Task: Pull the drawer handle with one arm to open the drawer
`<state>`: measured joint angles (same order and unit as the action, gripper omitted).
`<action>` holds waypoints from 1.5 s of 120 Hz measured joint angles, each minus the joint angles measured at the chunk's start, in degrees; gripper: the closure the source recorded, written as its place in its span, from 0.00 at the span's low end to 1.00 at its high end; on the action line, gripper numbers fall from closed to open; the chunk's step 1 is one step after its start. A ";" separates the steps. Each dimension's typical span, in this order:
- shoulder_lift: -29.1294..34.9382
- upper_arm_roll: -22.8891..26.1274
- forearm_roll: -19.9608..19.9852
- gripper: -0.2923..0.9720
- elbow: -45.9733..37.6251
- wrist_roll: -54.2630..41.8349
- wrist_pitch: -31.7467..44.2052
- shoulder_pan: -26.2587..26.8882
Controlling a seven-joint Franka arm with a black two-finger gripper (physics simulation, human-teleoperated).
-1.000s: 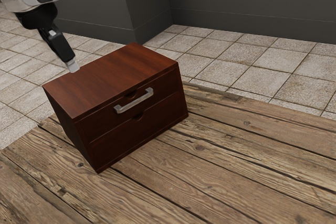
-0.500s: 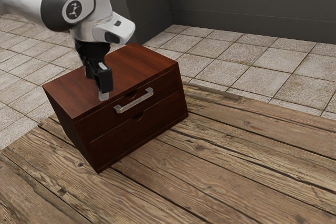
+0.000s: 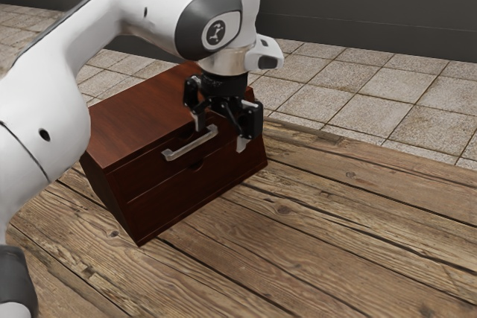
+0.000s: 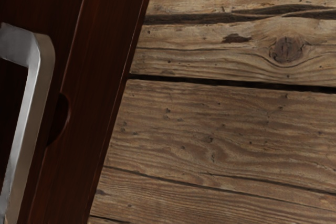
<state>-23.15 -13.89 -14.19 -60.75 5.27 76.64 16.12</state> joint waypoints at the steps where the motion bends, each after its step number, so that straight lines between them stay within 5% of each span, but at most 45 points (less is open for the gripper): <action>1: -0.18 0.08 -1.04 0.24 -0.02 0.20 -0.05 0.13; 21: -1.87 1.00 -14.00 0.29 -1.25 1.86 -0.97 0.75; 56: -3.00 1.49 -18.35 0.50 -2.94 2.17 -1.42 0.14; 90: -1.49 2.42 -12.61 0.57 -4.30 0.97 -0.96 -2.61; 180: -1.22 2.48 -5.80 0.64 -6.86 -3.95 6.66 -6.02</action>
<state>-24.37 -11.41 -19.99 -67.61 1.32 83.31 10.10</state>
